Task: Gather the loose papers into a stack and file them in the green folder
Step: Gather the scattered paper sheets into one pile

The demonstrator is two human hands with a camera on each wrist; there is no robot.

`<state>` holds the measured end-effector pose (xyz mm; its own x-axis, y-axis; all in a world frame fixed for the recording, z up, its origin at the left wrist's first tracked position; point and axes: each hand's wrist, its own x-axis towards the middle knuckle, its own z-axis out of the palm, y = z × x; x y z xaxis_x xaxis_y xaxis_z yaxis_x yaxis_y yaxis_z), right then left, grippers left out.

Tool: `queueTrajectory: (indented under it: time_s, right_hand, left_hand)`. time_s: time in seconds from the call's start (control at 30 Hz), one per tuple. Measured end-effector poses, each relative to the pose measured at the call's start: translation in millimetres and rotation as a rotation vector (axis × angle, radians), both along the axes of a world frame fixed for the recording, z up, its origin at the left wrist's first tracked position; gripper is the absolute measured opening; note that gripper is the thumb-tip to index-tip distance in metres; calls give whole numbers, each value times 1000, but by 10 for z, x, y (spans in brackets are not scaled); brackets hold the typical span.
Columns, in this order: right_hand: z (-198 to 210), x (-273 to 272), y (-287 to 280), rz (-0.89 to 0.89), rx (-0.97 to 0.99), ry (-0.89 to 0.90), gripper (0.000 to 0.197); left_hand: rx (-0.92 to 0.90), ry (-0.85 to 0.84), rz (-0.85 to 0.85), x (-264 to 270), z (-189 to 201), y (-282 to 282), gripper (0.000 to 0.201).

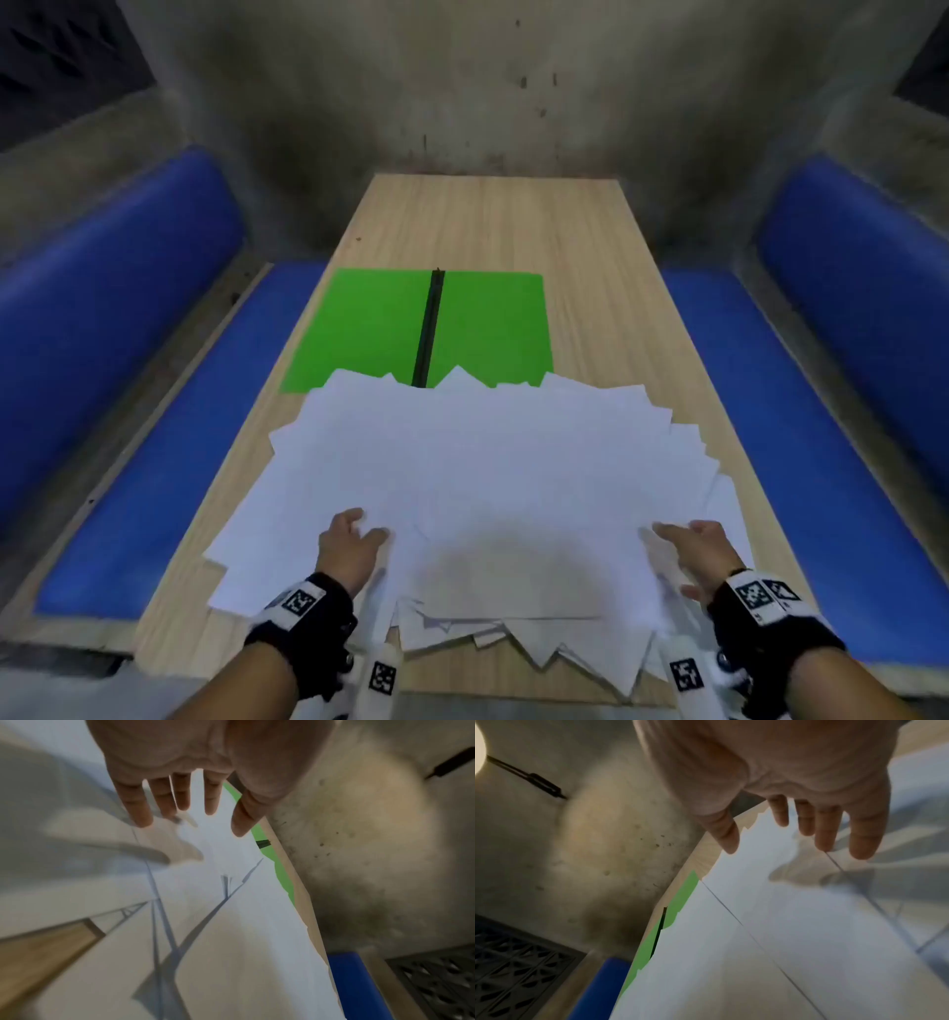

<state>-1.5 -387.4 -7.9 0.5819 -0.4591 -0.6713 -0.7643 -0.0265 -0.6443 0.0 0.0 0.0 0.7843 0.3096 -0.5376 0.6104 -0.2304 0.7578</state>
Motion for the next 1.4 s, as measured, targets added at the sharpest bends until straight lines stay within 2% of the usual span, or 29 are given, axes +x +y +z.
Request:
queueTrajectory:
  time_s: [0.23, 0.4, 0.47, 0.57, 0.67, 0.77, 0.87, 0.97, 1.1, 1.17, 1.2, 1.3, 1.33, 1.4]
  right_hand:
    - [-176, 122, 77, -70, -17, -13, 83]
    - [-176, 154, 284, 81, -80, -18, 83]
    - [-191, 168, 340, 131, -87, -67, 75]
    - [-131, 194, 277, 166, -84, -173, 49]
    - [-26, 250, 118, 163, -44, -218, 38]
    - [29, 307, 47, 241, 6, -232, 31]
    - [76, 339, 149, 331, 51, -201, 44]
    - [49, 381, 197, 398, 2, -145, 47]
    - [128, 343, 136, 262, 68, -212, 40]
    - [209, 283, 116, 222, 127, -241, 36]
    - [220, 256, 103, 211, 152, -240, 43]
    - [161, 177, 94, 138, 289, -204, 78]
    - [117, 157, 97, 102, 339, -193, 83]
    - [82, 122, 135, 48, 419, -179, 78]
  left_hand:
    - [-117, 50, -126, 286, -129, -323, 49]
    - [128, 10, -362, 335, -122, -655, 42]
    - [164, -10, -451, 308, -132, -722, 38]
    - [129, -9, -516, 304, -107, -696, 21]
    - [145, 30, -566, 329, -61, -551, 7]
    - [199, 28, -626, 383, -48, -487, 28]
    - [224, -11, -678, 423, -29, -628, 44]
    - [257, 11, -728, 422, -7, -795, 39]
    - [151, -13, -593, 385, -40, -747, 25]
    - [53, -42, -494, 344, -80, -668, 27]
    - [-13, -53, -440, 315, -102, -636, 29]
    - [-124, -44, -259, 254, -167, -550, 27]
    - [-135, -52, -181, 251, -199, -518, 27]
    - [-137, -53, -19, 257, -229, -443, 28]
